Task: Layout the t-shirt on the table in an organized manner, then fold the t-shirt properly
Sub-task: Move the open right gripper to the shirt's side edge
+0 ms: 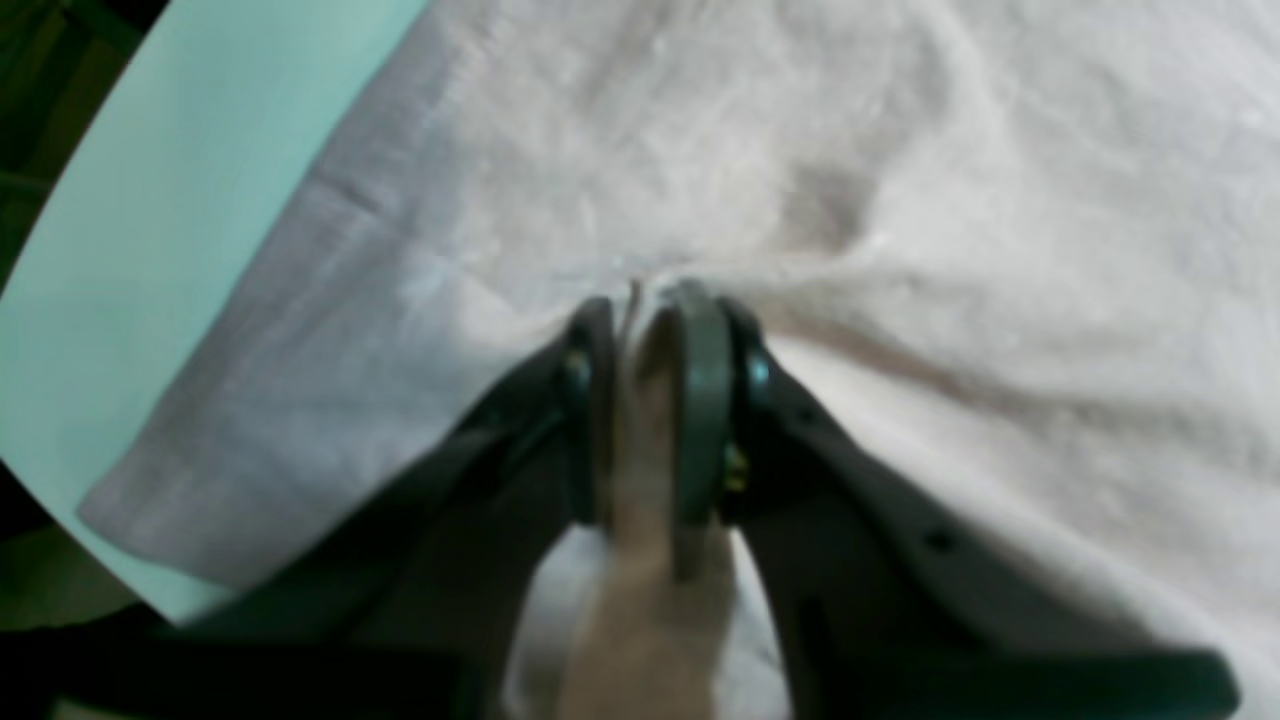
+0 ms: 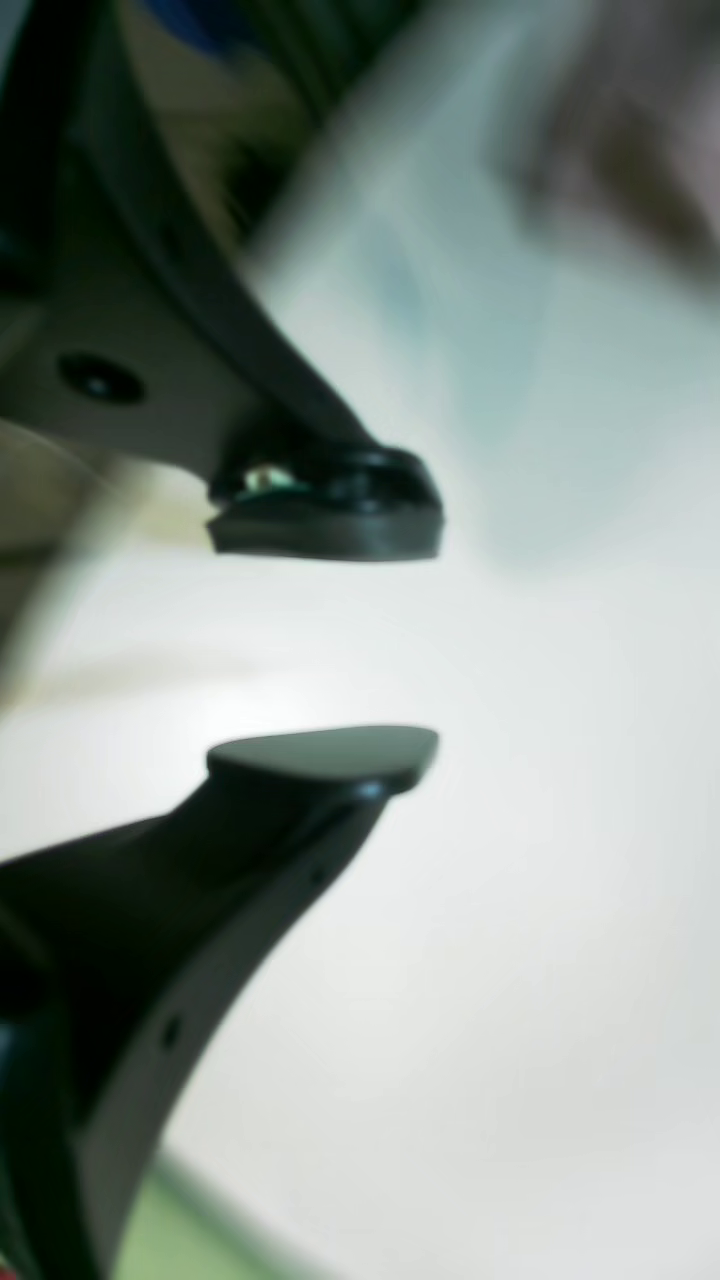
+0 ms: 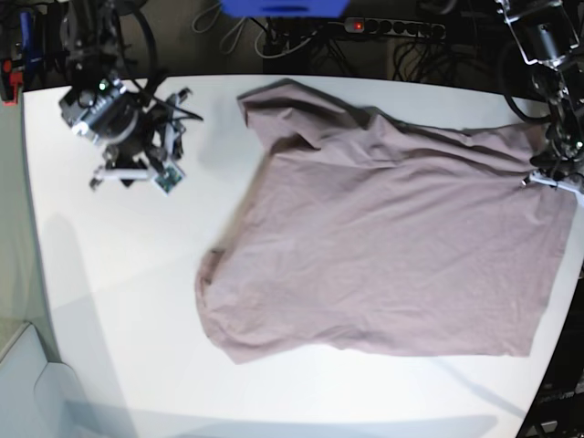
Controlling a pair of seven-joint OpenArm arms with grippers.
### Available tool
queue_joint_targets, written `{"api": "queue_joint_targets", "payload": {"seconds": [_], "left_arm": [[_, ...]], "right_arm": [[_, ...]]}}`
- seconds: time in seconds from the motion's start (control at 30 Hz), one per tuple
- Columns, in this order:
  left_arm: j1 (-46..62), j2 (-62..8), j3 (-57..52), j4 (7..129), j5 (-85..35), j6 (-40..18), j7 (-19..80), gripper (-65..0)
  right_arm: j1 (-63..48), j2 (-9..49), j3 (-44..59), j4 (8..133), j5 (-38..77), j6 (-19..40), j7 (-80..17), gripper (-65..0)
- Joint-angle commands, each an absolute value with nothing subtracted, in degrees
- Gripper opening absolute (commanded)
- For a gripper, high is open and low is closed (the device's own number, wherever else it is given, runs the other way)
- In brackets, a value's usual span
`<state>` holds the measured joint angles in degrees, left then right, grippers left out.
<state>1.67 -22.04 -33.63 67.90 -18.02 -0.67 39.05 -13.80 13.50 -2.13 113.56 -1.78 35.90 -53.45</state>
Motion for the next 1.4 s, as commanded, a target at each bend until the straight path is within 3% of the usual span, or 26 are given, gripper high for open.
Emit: {"api": "queue_joint_targets", "payload": {"seconds": [0.0, 0.1, 0.27, 0.43, 0.6, 0.83, 1.1, 1.27, 1.37], "left_arm": [[1.01, -23.25, -33.98, 68.88, -17.98, -0.31, 38.11, -54.4], [1.27, -23.16, -33.98, 68.88, -18.07, -0.31, 38.2, -54.5], [1.36, -23.16, -33.98, 68.97, -18.07, -0.31, 38.73, -54.5], [1.45, -23.08, -33.98, 68.97, -18.15, -0.31, 38.81, -54.5], [1.45, -23.08, -33.98, 68.97, -17.98, -0.31, 38.81, -54.5], [1.71, -23.08, -34.07, 68.97, -18.07, -0.22, 38.81, -54.5], [1.71, -23.08, -34.07, 68.97, -18.07, -0.22, 38.81, -54.5], [1.71, -21.85, -34.07, 68.97, -17.89, -0.22, 38.81, -54.5], [1.71, -21.58, -34.07, 68.97, -17.89, -0.22, 38.81, -54.5]], "right_arm": [[-11.3, 13.67, -2.24, 113.63, -1.1, 35.91, -52.35, -37.2], [-3.3, 12.44, -2.33, 107.91, -1.1, 35.91, -52.35, -35.2], [10.68, 10.42, -2.42, 90.86, -1.1, 35.91, -52.18, -24.9], [20.79, 9.98, -2.42, 72.48, -1.1, 35.91, -44.35, -24.7], [23.87, 10.15, -2.51, 61.32, -1.1, 35.91, -35.38, -24.7], [23.52, 9.54, -2.95, 59.12, -1.1, 35.91, -29.58, -24.7], [23.78, 8.84, -11.21, 59.03, -1.19, 35.65, -29.23, -24.7], [24.75, 8.04, -11.47, 59.03, -1.19, 35.65, -29.14, -28.3], [25.71, 8.04, -11.47, 57.27, -1.19, 35.65, -28.97, -39.8]]}}
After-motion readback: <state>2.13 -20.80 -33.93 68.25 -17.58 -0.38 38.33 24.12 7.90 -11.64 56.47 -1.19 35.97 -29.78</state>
